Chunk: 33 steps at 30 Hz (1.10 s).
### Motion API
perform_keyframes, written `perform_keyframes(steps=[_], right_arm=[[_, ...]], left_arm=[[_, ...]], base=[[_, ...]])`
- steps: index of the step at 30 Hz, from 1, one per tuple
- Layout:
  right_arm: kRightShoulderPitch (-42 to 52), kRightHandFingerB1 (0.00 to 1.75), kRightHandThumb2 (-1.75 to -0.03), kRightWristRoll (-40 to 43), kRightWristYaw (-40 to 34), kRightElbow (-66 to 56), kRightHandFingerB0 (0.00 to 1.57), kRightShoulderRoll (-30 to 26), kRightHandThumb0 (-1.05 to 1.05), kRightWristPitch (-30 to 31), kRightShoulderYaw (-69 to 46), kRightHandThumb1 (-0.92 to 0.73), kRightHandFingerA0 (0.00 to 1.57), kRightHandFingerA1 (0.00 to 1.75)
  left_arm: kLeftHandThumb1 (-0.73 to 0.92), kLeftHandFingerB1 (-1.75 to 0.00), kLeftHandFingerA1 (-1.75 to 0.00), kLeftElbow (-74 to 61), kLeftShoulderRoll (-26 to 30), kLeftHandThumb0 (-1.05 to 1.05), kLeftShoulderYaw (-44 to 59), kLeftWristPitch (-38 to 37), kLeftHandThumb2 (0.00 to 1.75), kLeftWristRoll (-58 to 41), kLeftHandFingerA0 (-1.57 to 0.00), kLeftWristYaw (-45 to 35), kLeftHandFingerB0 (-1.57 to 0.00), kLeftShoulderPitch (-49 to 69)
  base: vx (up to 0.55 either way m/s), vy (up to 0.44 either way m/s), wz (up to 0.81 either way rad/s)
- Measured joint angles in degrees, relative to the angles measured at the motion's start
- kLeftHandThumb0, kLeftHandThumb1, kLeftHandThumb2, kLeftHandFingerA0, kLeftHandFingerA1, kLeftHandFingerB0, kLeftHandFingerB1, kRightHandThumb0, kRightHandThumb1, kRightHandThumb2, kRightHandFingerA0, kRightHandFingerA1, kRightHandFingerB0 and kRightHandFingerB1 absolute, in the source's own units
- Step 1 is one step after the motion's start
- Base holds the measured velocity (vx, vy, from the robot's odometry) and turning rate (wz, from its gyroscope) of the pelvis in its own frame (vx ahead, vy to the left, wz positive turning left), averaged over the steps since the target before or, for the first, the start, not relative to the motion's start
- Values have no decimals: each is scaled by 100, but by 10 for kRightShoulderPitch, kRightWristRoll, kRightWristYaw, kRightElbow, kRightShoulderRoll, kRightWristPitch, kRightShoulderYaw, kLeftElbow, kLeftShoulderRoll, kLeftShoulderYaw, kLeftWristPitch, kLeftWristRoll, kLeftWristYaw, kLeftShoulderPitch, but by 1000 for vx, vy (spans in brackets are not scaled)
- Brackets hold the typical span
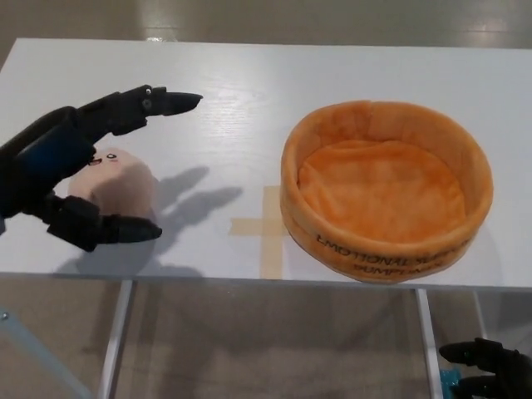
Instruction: Use the left hand to pick up the pink round toy on the left and place it inside the orange plate on the desk.
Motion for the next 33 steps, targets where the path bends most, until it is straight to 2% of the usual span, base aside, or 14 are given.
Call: perform_keyframes(steps=[1, 4, 5, 24, 25, 27, 28, 29, 31, 32, 33], right_arm=[[0, 51, -58, 0, 0, 0, 68, 0, -9, 0, 0, -64, 60, 55], [-1, 51, -58, 0, 0, 0, 68, 0, -9, 0, 0, -64, 61, 55], [-1, 51, -58, 0, 0, 0, 68, 0, -10, 0, 0, -64, 60, 54], [-1, 51, -58, 0, 0, 0, 68, 0, -11, 0, 0, -64, 60, 54], [-1, 51, -58, 0, 0, 0, 69, 0, -11, 0, 0, -64, 60, 54], [-1, 51, -58, 0, -1, 0, 69, 0, -11, 0, 0, -64, 60, 54], [0, 51, -58, 0, -1, 0, 69, 0, -11, 0, 0, -64, 61, 55], [0, 51, -58, 0, -1, 0, 68, 0, -10, 0, -1, -64, 61, 55], [0, 51, -58, 0, -2, 0, 68, 0, -10, 0, -2, -64, 60, 54], [0, 51, -58, 0, -2, 0, 68, 0, -10, 0, -2, -64, 60, 54], [0, 51, -58, 0, -2, 0, 68, 0, -10, 0, -3, -64, 60, 54]], left_arm=[[21, -26, -9, 15, 0, -23, -7, 1, 58, 11, 0, 5, 0, -8], [21, -21, -4, 50, 0, -27, -25, 5, 57, 34, 0, 17, 0, -27], [24, -18, 0, 73, 0, -31, -38, 8, 57, 49, 0, 25, -1, -39], [27, -22, 0, 362, -6, -39, -208, 50, 60, 231, 0, 161, -4, -186], [26, -25, -7, 368, -6, -38, -212, 50, 62, 236, 0, 165, -7, -189], [26, -25, -7, 397, -8, -38, -229, 53, 62, 256, 0, 188, -7, -203], [35, -28, -12, 409, -9, -35, -236, 53, 65, 266, 0, 199, -5, -209], [29, -31, -18, 415, -9, -34, -240, 54, 66, 271, 0, 206, -3, -211], [29, -31, -18, 435, -11, -35, -250, 53, 66, 286, 0, 226, -2, -220], [42, -28, -18, 444, -12, -33, -253, 52, 53, 292, 0, 235, -7, -223], [42, -28, -18, 455, -13, -33, -256, 51, 53, 299, 0, 248, -7, -227]], base=[[0, 0, 0], [0, 0, 0], [0, 0, 0], [0, 0, 0], [0, 0, 0], [0, 0, 0], [0, 0, 0], [0, 0, 0], [0, 0, 0], [0, 0, 0], [0, 0, 0]])
